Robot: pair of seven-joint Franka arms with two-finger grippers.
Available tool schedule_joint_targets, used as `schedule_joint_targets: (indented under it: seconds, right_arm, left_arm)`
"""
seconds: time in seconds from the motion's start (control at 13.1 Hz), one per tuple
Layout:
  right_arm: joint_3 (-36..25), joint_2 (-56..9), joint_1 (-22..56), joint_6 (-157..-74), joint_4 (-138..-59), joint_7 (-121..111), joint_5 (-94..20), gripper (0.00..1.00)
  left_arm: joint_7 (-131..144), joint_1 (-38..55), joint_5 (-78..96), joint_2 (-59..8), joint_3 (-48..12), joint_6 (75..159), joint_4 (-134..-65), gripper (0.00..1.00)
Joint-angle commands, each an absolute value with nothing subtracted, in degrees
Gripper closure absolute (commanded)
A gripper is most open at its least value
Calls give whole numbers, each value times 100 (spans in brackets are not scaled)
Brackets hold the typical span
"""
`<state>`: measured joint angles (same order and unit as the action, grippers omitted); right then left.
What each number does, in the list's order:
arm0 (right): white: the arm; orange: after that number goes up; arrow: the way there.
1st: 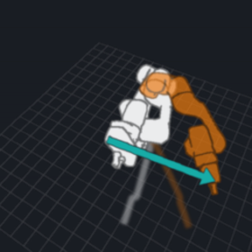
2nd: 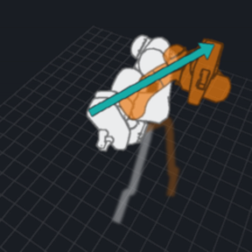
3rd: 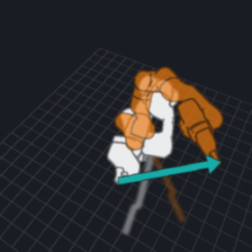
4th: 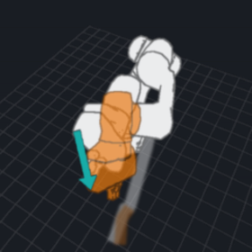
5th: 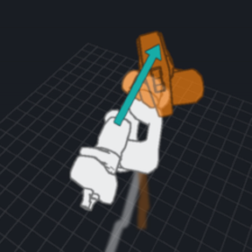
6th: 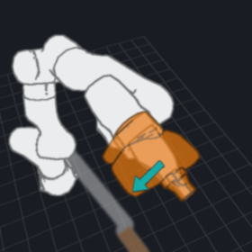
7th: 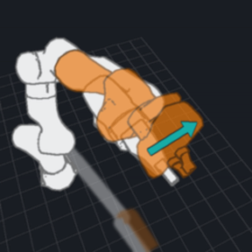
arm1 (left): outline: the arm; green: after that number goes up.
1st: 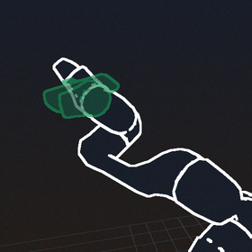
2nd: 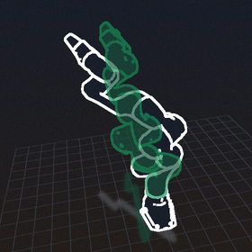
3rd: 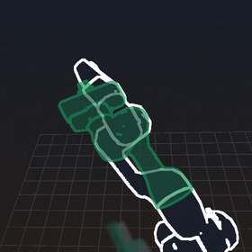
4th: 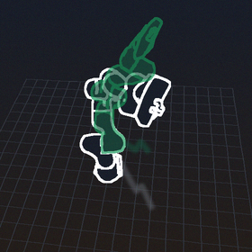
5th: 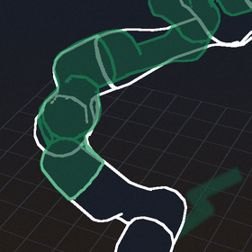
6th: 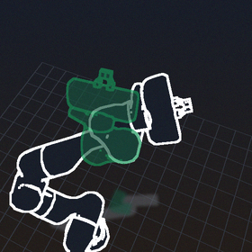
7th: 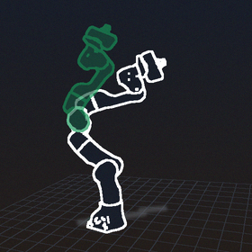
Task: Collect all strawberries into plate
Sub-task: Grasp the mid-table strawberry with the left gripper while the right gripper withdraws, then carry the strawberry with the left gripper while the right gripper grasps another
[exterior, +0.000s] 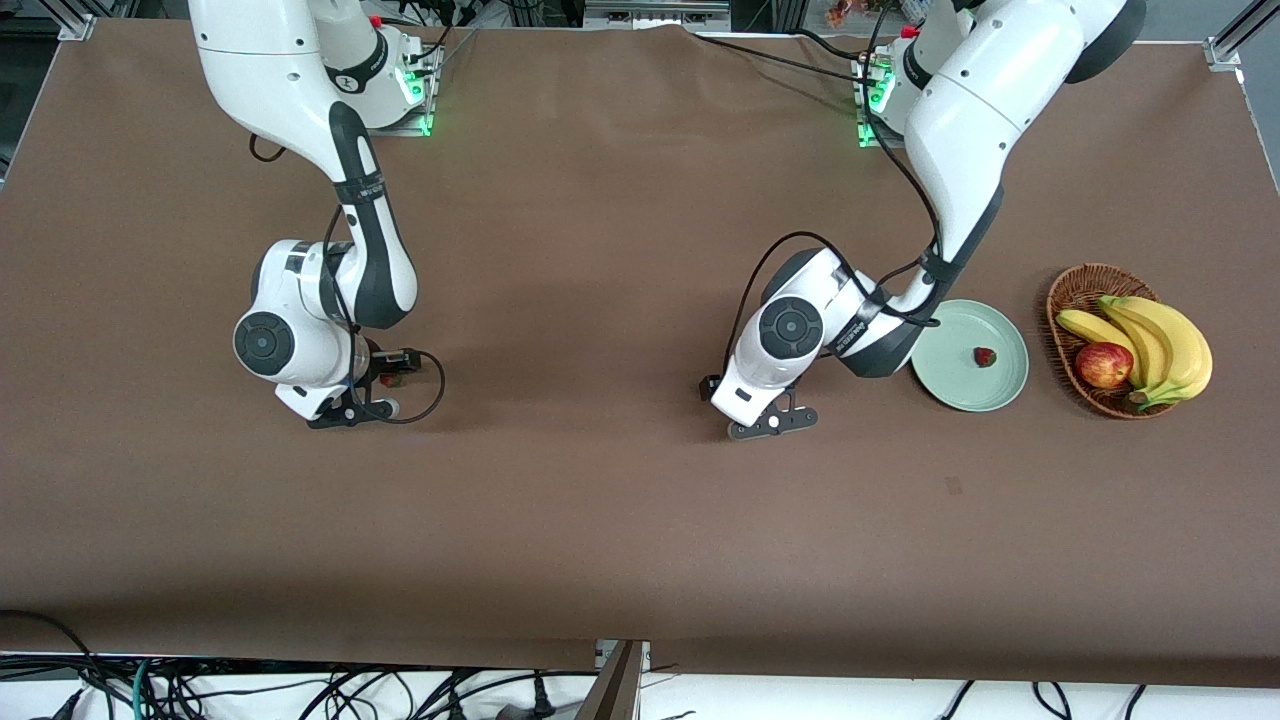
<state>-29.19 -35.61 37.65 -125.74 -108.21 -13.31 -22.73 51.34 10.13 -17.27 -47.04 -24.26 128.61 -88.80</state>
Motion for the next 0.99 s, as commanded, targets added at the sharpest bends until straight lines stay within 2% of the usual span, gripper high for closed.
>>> schedule_joint_targets:
  seconds: [0.0, 0.38, 0.46, 0.54, 0.76, 0.92]
  right_arm:
    - [-2883, -3384, 3771, -12779, -11074, -1415, -2241, 29]
    - [-2883, -3463, 3735, -12929, -11074, -1626, -2268, 36]
    - [-2883, -3463, 3735, -12929, -11074, -1617, -2276, 40]
    - [-2883, -3463, 3735, -12929, -11066, -1626, -2276, 43]
    - [-2883, -3463, 3735, -12929, -11065, -1626, -2268, 59]
    - [-2883, -3463, 3735, -12929, -11065, -1626, -2276, 69]
  left_arm:
    - [5098, 1125, -1854, -4913, -2364, 12990, -8640, 0]
    - [5115, 1125, -1854, -5080, -2364, 12990, -8358, 0]
    - [5124, 1125, -1854, -5097, -2356, 12990, -8350, 6]
    - [5133, 1177, -1846, -5098, -2251, 12990, -8350, 16]
    - [5308, 1318, -1828, -5089, -2136, 12990, -8350, 60]
    - [5317, 1318, -1784, -5045, -2136, 12955, -8341, 77]
